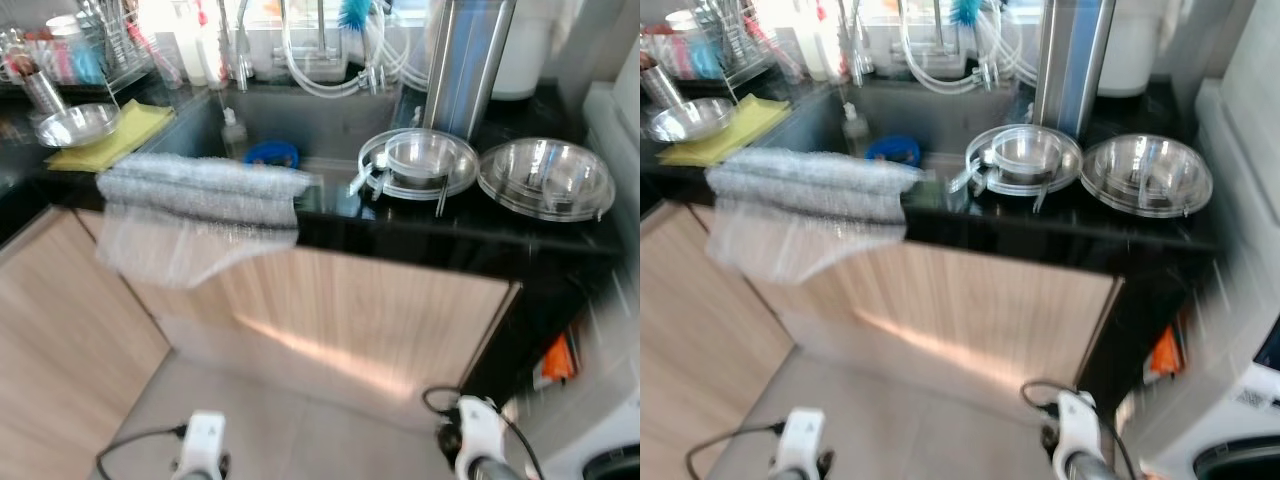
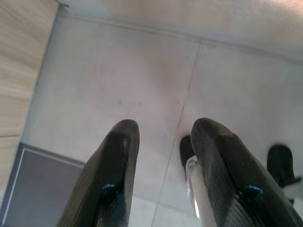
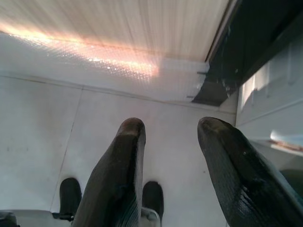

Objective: Kitchen organization

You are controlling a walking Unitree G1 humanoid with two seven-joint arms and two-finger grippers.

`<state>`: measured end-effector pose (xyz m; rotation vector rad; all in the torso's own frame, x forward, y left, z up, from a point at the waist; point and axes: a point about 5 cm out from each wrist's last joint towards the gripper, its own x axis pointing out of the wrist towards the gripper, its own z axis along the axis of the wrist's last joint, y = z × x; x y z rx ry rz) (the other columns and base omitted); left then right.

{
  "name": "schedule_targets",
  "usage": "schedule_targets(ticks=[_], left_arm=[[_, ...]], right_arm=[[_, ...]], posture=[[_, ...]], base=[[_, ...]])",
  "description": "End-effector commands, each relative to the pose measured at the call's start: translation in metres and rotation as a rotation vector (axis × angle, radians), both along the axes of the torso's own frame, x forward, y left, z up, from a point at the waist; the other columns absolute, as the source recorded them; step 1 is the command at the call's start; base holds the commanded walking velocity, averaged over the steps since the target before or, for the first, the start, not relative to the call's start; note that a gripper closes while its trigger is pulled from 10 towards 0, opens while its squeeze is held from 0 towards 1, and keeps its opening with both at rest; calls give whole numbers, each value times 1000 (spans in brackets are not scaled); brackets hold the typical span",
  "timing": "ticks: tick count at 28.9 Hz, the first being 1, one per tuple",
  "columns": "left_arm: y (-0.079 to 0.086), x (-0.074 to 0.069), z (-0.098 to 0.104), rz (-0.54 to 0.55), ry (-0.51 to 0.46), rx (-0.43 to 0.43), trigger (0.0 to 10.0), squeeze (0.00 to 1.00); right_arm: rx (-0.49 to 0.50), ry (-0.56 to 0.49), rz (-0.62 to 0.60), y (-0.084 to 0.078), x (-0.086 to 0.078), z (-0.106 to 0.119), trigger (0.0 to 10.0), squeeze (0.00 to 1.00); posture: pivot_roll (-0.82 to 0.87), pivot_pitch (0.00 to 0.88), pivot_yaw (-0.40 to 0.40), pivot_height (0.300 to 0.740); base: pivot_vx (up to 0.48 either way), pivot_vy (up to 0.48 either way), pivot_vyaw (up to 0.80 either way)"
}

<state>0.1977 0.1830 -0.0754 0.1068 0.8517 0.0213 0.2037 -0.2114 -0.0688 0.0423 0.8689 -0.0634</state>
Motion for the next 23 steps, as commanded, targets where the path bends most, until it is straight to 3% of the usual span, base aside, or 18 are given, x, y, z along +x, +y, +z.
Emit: schedule_targets(ticks=[1,9,11,23], left_arm=[[11,-5,-1,21,14,15,10000,0],[12,-4,-1,37,16,9,10000,0],[12,-3,-1,38,16,10,10000,0],[14,-2,0,40,15,12,10000,0]], right_arm=[[24,-1,1,9,1,-1,10000,0],[36,0,-24,10,2,-1,10000,0],[31,3,-17,10,2,-1,10000,0],[30,-9,-25,10,4,0,10000,0]], posture=[[19,50,63,740],[23,67,65,740],[24,68,65,740],[25,76,66,740]], base=[[0,0,0],[0,0,-175],[0,337,-781],[0,325,0]])
